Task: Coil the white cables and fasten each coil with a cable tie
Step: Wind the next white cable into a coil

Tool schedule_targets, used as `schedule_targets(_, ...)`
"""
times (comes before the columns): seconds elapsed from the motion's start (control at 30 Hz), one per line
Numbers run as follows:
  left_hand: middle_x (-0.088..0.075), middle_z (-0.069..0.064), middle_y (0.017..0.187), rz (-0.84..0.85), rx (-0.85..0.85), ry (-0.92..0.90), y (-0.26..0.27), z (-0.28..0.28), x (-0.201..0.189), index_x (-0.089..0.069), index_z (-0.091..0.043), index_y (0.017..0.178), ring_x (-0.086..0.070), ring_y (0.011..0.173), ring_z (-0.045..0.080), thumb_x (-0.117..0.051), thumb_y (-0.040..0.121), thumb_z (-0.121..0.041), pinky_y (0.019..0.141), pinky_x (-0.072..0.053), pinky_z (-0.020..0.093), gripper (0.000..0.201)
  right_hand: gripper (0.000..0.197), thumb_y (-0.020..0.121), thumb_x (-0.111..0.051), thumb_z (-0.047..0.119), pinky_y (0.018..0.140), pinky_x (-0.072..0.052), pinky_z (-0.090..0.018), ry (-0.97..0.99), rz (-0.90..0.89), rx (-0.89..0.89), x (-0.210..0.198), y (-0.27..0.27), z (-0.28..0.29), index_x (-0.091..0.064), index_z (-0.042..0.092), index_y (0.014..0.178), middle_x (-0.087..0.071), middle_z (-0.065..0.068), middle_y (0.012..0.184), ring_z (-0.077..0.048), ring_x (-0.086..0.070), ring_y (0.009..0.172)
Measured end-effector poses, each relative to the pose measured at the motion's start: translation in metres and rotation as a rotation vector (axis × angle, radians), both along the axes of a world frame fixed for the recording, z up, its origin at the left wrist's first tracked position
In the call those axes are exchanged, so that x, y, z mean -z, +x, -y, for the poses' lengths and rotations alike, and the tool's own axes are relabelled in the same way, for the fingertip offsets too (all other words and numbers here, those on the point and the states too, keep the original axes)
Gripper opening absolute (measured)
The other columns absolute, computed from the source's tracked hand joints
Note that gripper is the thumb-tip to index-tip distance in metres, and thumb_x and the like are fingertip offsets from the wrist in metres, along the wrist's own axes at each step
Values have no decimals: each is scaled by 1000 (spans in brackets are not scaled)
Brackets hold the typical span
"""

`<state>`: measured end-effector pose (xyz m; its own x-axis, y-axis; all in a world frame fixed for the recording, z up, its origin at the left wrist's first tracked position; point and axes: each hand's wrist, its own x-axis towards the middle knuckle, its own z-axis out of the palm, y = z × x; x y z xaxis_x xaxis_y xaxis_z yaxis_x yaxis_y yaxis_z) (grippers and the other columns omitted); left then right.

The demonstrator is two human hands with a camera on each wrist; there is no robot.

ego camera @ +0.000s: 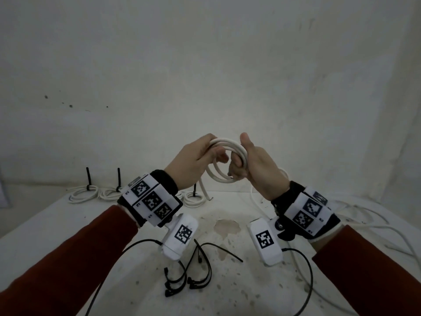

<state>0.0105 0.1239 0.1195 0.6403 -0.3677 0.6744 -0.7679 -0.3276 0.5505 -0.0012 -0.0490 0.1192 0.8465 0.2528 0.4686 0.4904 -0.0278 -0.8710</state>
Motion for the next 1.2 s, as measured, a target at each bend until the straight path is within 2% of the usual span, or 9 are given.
schedule_targets(0.1,-54,-5,63,-91,30,-80,1,2,3,-48,-17,84,-60,61,14,-41,99,-26,71,-54,35,19,55,103,-30,41,65,-45,-32,-41,49,20,2,3,1,-57,15,64,-52,2,49,-19,-51,55)
schedule_targets(0.2,-49,0,62,-82,-125,-4,1,2,4,-46,-17,83,-51,51,11,-38,99,-32,56,-47,27,24,45,99,-37,41,67,-50,-30,-44,-28,-105,-4,1,4,-60,5,85,-58,-3,55,-24,-56,61)
schedule_targets(0.27,-49,0,62,-53,-184,52,-2,3,3,-46,-14,84,-50,51,13,-37,99,-37,52,-44,27,28,51,89,-42,51,66,-51,-26,-70,-108,-158,-7,-1,4,-60,4,87,-57,-4,54,-26,-59,63)
schedule_targets(0.37,-50,-1,62,-51,-193,92,-3,3,0,-48,-14,84,-50,54,16,-38,99,-36,54,-44,31,28,37,96,-46,36,71,-50,-32,-171,-84,-155,-9,1,6,-60,4,83,-55,-7,56,-27,-58,63)
schedule_targets(0.63,-40,-2,58,-438,100,-6,-5,-2,-9,-49,-6,82,-42,47,11,-42,99,-24,51,-49,26,26,29,102,-40,19,72,-48,-20,-318,-66,-151,-9,3,14,-65,11,91,-61,-2,78,-11,-58,71)
schedule_targets(0.8,-37,-7,59,-394,15,63,-6,-2,-7,-49,-11,80,-34,44,2,-39,100,-30,47,-39,18,29,38,103,-34,30,69,-52,-27,-127,-287,-264,-11,0,10,-60,3,97,-60,-6,68,-21,-59,65)
schedule_targets(0.9,-37,-7,60,-349,-35,79,-4,-3,-8,-47,-12,78,-34,44,2,-41,99,-31,47,-37,19,29,35,104,-33,24,70,-53,-29,-96,-250,-255,-9,0,8,-57,4,90,-63,-7,67,-21,-61,64)
schedule_targets(1.1,-44,-6,66,-255,-69,147,-2,-10,-13,-52,-12,82,-39,52,12,-45,98,-29,51,-37,24,24,28,102,-38,15,72,-57,-28,-10,-222,-243,-6,-3,10,-60,-2,99,-71,-16,85,-23,-69,73)
schedule_targets(1.2,-43,-2,67,-199,-151,-15,3,-3,-13,-49,-14,79,-38,51,14,-43,99,-29,50,-36,26,26,29,104,-33,15,73,-57,-32,178,-240,-279,-1,-4,1,-58,0,101,-69,-11,77,-25,-69,69)
